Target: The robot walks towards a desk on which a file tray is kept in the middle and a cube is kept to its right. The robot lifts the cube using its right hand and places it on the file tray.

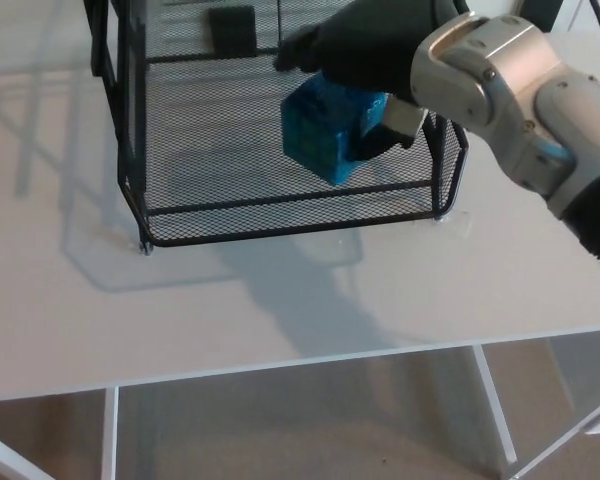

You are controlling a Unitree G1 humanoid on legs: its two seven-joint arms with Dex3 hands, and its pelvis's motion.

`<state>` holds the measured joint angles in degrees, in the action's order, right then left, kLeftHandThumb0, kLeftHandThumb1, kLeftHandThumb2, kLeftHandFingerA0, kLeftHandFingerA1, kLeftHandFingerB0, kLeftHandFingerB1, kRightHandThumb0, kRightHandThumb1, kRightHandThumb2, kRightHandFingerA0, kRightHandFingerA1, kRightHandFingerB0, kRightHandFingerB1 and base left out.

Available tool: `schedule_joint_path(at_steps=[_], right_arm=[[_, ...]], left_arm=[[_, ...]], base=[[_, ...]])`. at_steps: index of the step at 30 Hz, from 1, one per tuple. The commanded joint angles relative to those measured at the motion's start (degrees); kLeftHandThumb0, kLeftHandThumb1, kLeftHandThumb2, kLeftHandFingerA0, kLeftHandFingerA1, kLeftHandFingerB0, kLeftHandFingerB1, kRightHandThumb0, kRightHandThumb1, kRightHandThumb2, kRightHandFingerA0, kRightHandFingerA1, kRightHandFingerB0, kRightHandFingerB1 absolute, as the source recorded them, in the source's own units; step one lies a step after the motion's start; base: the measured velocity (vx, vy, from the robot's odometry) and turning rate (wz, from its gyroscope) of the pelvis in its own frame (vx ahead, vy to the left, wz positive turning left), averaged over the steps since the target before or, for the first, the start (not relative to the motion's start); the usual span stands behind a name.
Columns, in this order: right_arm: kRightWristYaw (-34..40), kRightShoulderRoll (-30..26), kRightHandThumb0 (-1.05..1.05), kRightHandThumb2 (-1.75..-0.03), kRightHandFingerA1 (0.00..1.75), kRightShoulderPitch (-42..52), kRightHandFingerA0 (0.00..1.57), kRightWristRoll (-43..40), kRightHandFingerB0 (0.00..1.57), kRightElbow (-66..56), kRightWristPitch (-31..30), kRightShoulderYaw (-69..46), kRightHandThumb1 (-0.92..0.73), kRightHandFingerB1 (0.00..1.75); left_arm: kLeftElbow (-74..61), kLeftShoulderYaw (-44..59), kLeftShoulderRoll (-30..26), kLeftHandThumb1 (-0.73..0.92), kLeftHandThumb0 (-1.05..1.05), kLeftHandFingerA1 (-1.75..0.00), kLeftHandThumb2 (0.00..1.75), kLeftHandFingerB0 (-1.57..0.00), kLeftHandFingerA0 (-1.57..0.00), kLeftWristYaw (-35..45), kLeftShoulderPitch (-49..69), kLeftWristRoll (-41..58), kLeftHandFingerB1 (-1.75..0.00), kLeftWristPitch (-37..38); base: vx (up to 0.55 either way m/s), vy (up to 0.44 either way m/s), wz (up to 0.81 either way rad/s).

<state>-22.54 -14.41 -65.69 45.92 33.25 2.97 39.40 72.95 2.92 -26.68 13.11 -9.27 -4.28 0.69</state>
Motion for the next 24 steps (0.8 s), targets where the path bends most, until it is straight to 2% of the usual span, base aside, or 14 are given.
schedule_joint_path(at_steps=[1, 4, 5, 6, 7, 9, 13, 16, 17, 19, 20, 21, 23, 24], right_arm=[[-1.71, -2.7, -0.87, -0.86, 0.23, -3.42, 0.0, 2.22, 0.0, -2.2, 0.99, -1.06, -0.5, 0.12], [-4.64, -3.2, -0.82, -0.82, 0.22, -4.22, 0.0, 0.53, 0.0, -3.17, 0.7, -2.87, -0.49, 0.11], [-4.81, -4.44, -0.87, -0.67, 0.0, -5.3, 0.0, 1.24, 0.0, -3.8, 1.58, -3.07, -0.35, 0.0], [-6.26, -5.07, -0.85, -0.68, 0.0, -5.94, 0.0, 1.74, 0.0, -4.61, 0.97, -3.15, -0.35, 0.02], [-8.42, -5.78, -0.79, -0.83, 0.24, -6.55, 0.0, 1.09, 0.0, -5.24, 0.66, -3.71, -0.47, 0.13], [-14.57, -8.0, -0.88, -0.78, 0.11, -7.93, 0.0, -1.37, 0.0, -7.79, -0.07, -5.49, -0.53, 0.0], [-19.29, -14.82, -0.86, -0.73, 0.05, -8.08, 0.0, -8.14, 0.0, -13.72, -0.2, -13.75, -0.51, 0.0], [-20.88, -19.14, -0.9, -0.77, 0.06, -6.58, 0.0, -13.74, 0.0, -16.33, 0.43, -20.25, -0.53, 0.03], [-20.89, -20.11, -0.92, -0.82, 0.18, -6.1, 0.0, -14.26, 0.0, -17.0, 0.76, -21.38, -0.53, 0.1], [-21.9, -26.75, -0.94, -0.84, 0.08, -1.35, 0.0, -18.41, 0.0, -22.81, -1.45, -29.85, -0.53, 0.1], [-22.33, -28.29, -0.97, -0.81, 0.0, 0.56, 0.0, -19.55, 0.07, -24.53, -2.64, -32.73, -0.55, 0.02], [-22.46, -30.06, -0.94, -0.8, 0.02, 3.45, 0.0, -21.68, 0.07, -26.22, -4.68, -37.72, -0.53, 0.09], [-22.52, -31.43, -0.94, -0.8, 0.02, 6.95, 0.0, -24.05, 0.07, -28.31, -7.35, -43.51, -0.53, 0.09], [-23.2, -33.77, -0.92, -0.83, 0.04, 12.3, 0.0, -26.85, 0.07, -30.08, -9.34, -52.56, -0.54, 0.03]], left_arm=[[0.68, 0.21, -0.16, 0.85, -1.05, -1.12, 0.92, -0.39, -0.56, -0.24, 0.23, -0.34, -1.02, 0.92], [0.74, 0.18, -0.14, 0.85, -1.05, -1.06, 0.94, -0.42, -0.54, 0.03, 0.76, -0.35, -0.97, 1.29], [0.86, -0.52, -0.2, 0.86, -1.05, -1.07, 0.93, -0.4, -0.57, -0.67, 0.89, -1.14, -0.98, 0.96], [0.85, -0.82, -0.3, 0.87, -1.05, -1.05, 0.95, -0.4, -0.57, -0.63, 1.01, -1.42, -0.96, 1.43], [0.92, -0.88, -0.31, 0.86, -1.05, -1.06, 0.93, -0.4, -0.57, -0.67, 1.07, -1.38, -0.96, 1.55], [1.0, -0.95, -0.34, 0.87, -1.05, -1.05, 0.94, -0.41, -0.55, -0.42, 1.05, -1.28, -0.97, 1.66], [1.1, -0.6, 0.1, 0.85, -1.05, -1.05, 0.93, -0.41, -0.59, -0.63, 1.09, -0.71, -0.96, 0.87], [1.05, -0.49, 0.15, 0.85, -1.05, -1.05, 0.96, -0.43, -0.58, -0.5, 1.44, -0.55, -0.99, 1.15], [1.09, -0.44, 0.16, 0.85, -1.05, -1.06, 0.96, -0.44, -0.58, -0.55, 1.5, -0.52, -1.0, 1.27], [1.09, -0.55, -0.2, 0.88, -1.05, -1.07, 0.94, -0.43, -0.59, -0.76, 1.9, -0.72, -0.99, 1.63], [1.07, -0.26, -0.28, 0.88, -1.05, -1.09, 0.93, -0.41, -0.57, -0.8, 1.86, -0.42, -1.01, 0.98], [1.07, 0.2, -0.41, 0.89, -1.05, -1.08, 0.92, -0.42, -0.59, -0.75, 1.9, 0.02, -0.98, 0.7], [1.14, 0.74, -0.82, 0.89, -1.05, -1.08, 0.92, -0.42, -0.59, -0.53, 2.08, 0.47, -0.98, 0.7], [0.99, 1.32, -0.98, 0.9, -1.05, -1.11, 0.92, -0.39, -0.57, -0.56, 2.36, 1.0, -1.02, 0.69]], base=[[0.0, 0.0, 0.0], [0.0, 0.0, 0.0], [0.0, 0.0, 0.0], [0.0, 0.0, 0.0], [0.0, 0.0, 0.0], [0.0, 0.0, 0.0], [0.0, 0.0, 0.0], [0.0, 0.0, 0.0], [0.0, 0.0, 0.0], [0.0, 0.0, 0.0], [0.0, 0.0, 0.0], [0.0, 0.0, 0.0], [0.0, 0.0, 0.0], [0.0, 0.0, 0.0]])
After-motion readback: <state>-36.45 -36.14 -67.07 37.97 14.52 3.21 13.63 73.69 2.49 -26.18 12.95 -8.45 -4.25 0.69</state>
